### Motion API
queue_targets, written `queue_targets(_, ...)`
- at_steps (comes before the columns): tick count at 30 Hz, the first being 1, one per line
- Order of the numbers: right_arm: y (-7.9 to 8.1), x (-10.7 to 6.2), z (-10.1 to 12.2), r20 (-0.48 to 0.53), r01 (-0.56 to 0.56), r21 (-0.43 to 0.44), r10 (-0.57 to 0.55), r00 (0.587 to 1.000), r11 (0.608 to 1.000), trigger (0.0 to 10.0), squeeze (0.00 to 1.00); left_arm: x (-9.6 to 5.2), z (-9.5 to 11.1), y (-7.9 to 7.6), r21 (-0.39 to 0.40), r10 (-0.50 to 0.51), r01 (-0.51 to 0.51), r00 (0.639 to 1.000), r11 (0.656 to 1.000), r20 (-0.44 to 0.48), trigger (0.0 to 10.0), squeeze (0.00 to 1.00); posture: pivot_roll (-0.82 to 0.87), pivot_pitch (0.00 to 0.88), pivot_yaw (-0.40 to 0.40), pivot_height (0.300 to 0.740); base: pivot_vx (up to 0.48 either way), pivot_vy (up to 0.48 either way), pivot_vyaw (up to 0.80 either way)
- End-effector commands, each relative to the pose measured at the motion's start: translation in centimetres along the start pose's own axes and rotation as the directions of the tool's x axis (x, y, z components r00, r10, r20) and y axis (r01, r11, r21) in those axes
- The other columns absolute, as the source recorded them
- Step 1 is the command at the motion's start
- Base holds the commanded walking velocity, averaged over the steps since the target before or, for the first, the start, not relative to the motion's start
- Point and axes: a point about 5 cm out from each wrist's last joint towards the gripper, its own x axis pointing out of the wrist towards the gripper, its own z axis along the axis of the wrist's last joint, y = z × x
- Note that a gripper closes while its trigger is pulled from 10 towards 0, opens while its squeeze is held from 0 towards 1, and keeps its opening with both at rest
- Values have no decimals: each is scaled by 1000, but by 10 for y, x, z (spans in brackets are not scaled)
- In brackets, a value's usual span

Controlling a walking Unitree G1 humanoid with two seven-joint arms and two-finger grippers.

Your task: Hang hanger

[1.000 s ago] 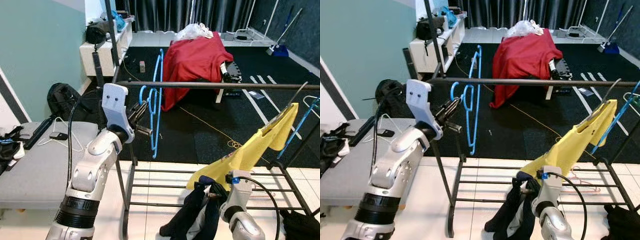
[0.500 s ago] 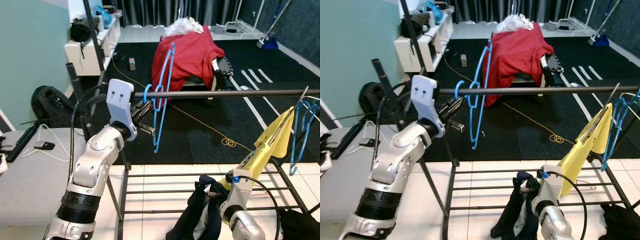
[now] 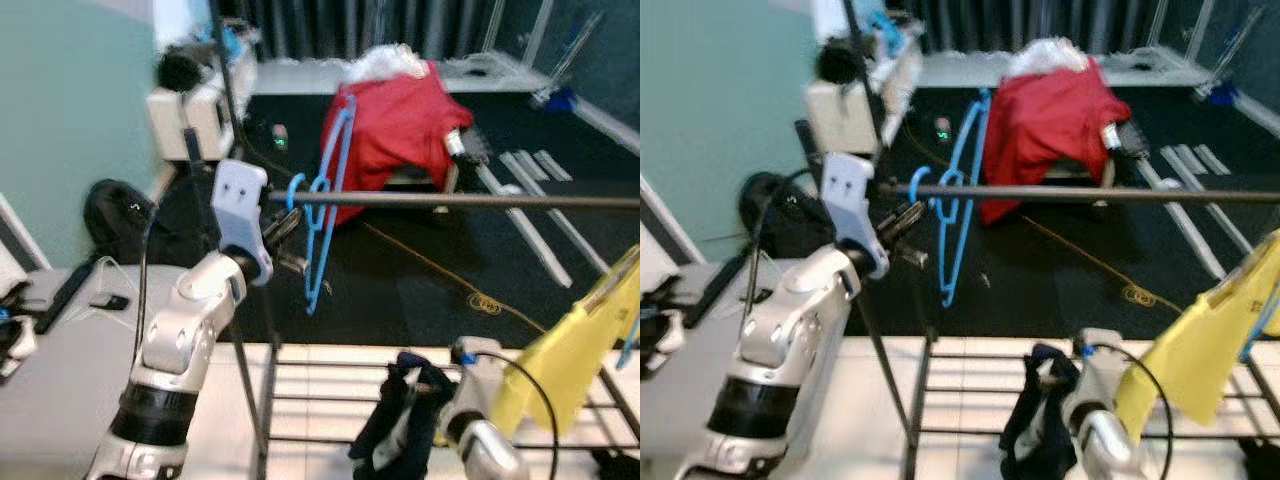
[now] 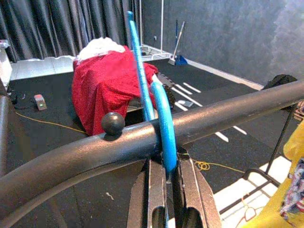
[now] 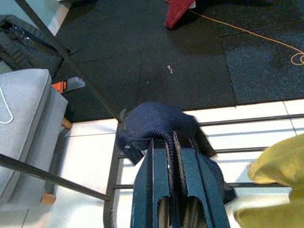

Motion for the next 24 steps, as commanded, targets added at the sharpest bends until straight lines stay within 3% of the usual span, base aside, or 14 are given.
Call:
queue_targets(1, -1, -1, 0, 7, 2, 11, -2, 1000, 1000, 10000, 0, 0, 10, 3, 15, 9, -9, 999, 1000, 32, 10000, 0, -110, 74, 16, 735, 0, 0, 0)
queue_targets(6, 0, -1, 0, 6, 2, 12, -2, 1000, 1000, 10000, 0, -1, 11, 1, 35, 1, -2, 1000, 999, 28, 10000, 0, -110, 74, 16, 735, 0, 0, 0)
queue_targets(11, 0, -2, -1, 3, 2, 15, -2, 1000, 1000, 10000, 0, -1, 8, -5, 51, -60, 62, 997, 997, -50, 10000, 0, -108, 77, 15, 735, 0, 0, 0)
queue_targets(13, 0, -2, -1, -1, 2, 14, -2, 1000, 1000, 10000, 0, 1, 8, -6, 96, -97, 110, 987, 989, -130, 10000, 0, -107, 79, 13, 735, 0, 0, 0)
queue_targets(16, -1, -2, -2, -4, 3, 14, -2, 1000, 1000, 10000, 0, 3, 10, -4, 110, -106, 127, 979, 986, -174, 10000, 0, -107, 81, 13, 735, 0, 0, 0)
queue_targets(18, -1, -3, -3, -10, 3, 15, -2, 1000, 1000, 10000, 0, 5, 13, 0, 147, -113, 153, 961, 977, -253, 10000, 0, -104, 80, 15, 735, 0, 0, 0)
queue_targets(24, -1, -3, -4, -15, 2, 15, -2, 1000, 1000, 10000, 0, 6, 17, 7, 172, -112, 170, 947, 970, -302, 10000, 0, -101, 79, 17, 735, 0, 0, 0)
